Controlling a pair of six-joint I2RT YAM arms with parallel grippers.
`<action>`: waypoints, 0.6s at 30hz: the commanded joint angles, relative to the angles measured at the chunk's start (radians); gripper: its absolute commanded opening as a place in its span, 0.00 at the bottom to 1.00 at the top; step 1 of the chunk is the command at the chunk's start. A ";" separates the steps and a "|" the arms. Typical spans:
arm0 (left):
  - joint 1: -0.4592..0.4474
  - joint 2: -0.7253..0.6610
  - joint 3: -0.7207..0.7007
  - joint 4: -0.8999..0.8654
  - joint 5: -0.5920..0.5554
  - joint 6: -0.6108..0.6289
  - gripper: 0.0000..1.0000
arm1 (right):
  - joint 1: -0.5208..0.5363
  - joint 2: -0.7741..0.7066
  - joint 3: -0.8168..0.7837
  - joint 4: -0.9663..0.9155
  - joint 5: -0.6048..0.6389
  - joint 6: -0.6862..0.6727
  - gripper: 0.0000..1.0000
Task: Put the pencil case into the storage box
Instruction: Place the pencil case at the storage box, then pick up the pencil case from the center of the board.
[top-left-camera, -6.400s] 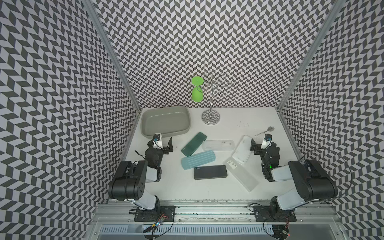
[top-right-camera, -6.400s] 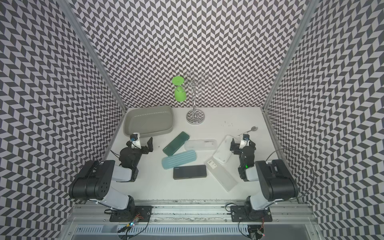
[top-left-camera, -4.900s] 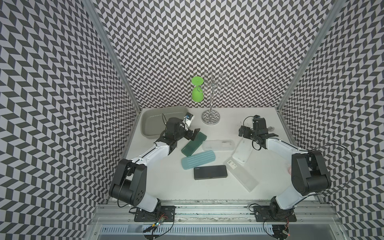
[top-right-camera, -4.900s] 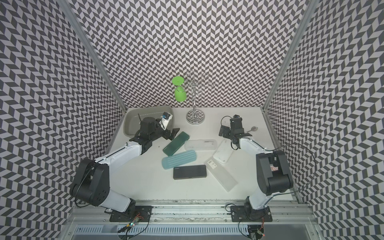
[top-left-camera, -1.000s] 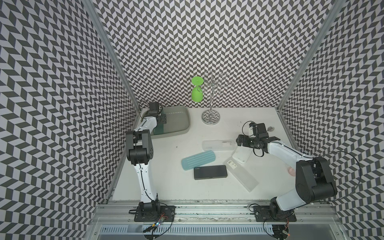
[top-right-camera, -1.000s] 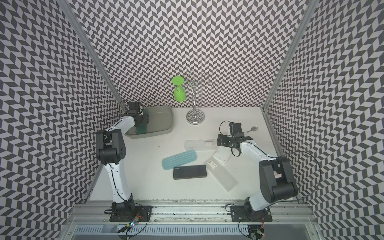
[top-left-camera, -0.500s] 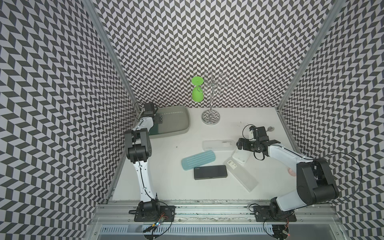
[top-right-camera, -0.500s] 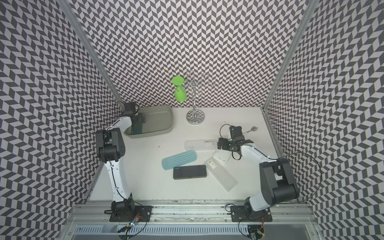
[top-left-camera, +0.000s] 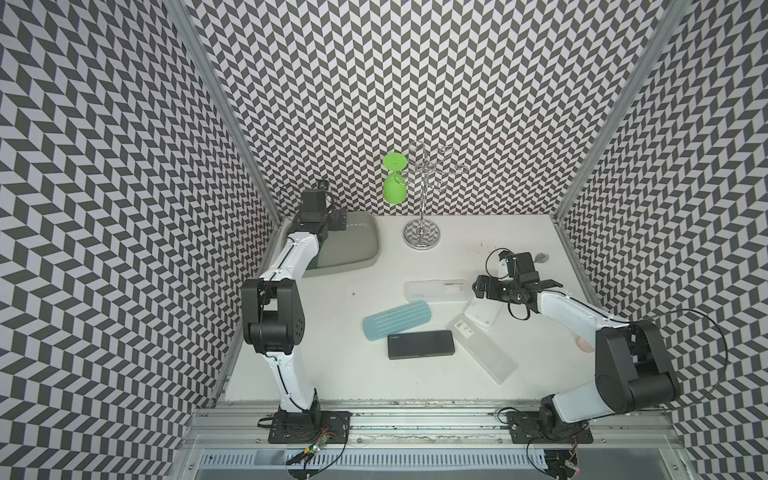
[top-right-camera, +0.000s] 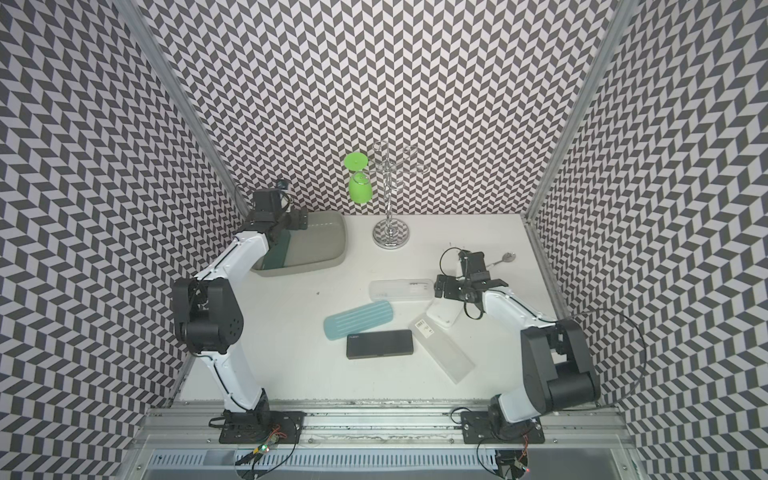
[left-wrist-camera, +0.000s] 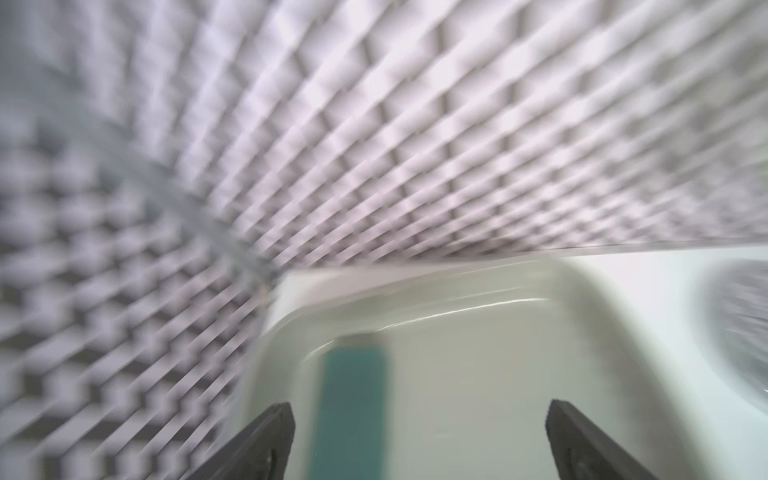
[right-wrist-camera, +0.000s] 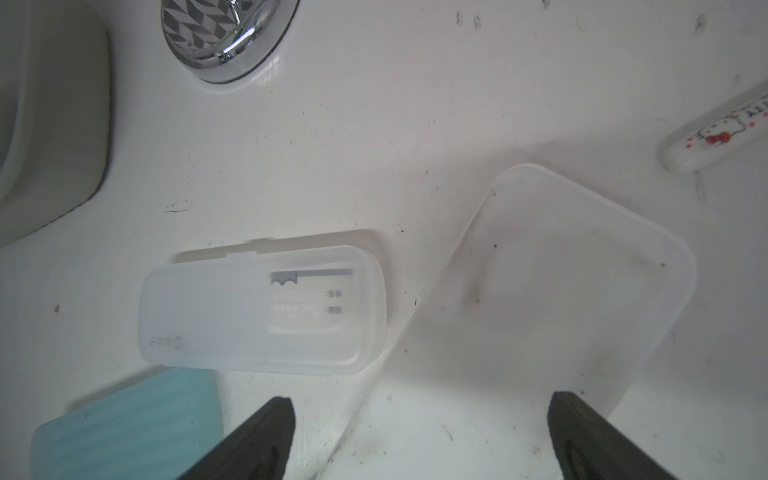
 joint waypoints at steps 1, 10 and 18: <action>-0.182 0.004 -0.039 -0.110 0.259 0.115 1.00 | 0.000 -0.027 0.027 0.005 0.006 -0.016 0.99; -0.481 0.232 0.008 -0.153 0.306 0.229 1.00 | -0.054 -0.083 0.015 -0.026 -0.015 0.015 1.00; -0.525 0.274 0.039 -0.125 0.251 0.208 1.00 | -0.082 -0.161 -0.027 -0.077 0.018 0.062 1.00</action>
